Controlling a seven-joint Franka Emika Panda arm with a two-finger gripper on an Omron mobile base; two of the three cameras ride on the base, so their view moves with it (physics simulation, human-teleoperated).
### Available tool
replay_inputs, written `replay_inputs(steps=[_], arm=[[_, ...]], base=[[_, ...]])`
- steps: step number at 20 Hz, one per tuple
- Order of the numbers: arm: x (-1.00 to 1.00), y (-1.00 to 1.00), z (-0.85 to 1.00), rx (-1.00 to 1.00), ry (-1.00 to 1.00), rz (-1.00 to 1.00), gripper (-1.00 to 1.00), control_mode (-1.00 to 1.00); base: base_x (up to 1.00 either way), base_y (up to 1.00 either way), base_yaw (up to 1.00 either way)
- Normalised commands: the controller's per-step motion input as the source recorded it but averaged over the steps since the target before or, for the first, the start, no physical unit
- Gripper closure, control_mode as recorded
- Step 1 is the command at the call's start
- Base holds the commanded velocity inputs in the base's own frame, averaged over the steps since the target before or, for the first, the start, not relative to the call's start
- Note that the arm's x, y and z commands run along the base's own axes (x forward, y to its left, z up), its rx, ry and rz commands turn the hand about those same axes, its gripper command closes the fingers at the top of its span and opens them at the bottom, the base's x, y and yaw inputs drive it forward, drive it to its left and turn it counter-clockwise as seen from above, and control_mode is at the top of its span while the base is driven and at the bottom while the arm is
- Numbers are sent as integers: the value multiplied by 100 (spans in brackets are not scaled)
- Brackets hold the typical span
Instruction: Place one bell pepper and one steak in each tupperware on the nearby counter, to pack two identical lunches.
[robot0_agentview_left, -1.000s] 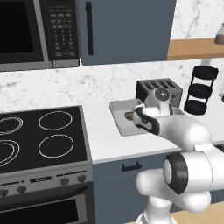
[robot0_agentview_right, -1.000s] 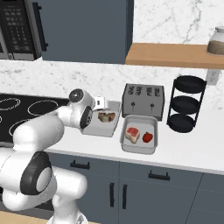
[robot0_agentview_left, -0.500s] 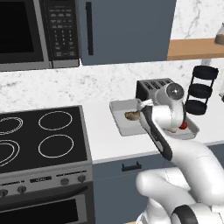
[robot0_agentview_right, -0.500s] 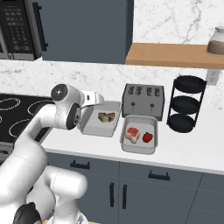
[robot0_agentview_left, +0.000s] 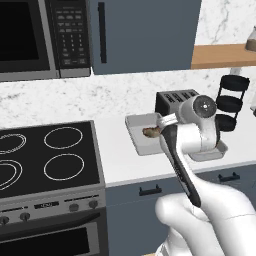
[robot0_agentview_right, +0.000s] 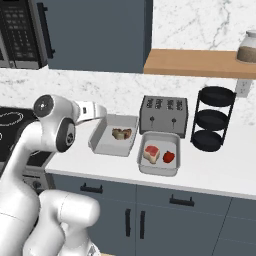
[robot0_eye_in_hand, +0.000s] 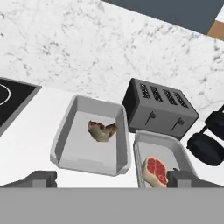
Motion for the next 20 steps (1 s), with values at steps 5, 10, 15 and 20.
replay_inputs(steps=[5, 10, 15, 20], arm=[[-84, 32, 43, 0, -5, 11, -100, -100], [-94, 8, 53, 1, -4, 20, -100, -100], [-85, 0, 53, 4, -6, 19, -100, -100], [-71, 16, 43, -1, -9, 3, -100, -100]], base=[[0, 0, 0], [0, 0, 0], [0, 0, 0], [0, 0, 0]])
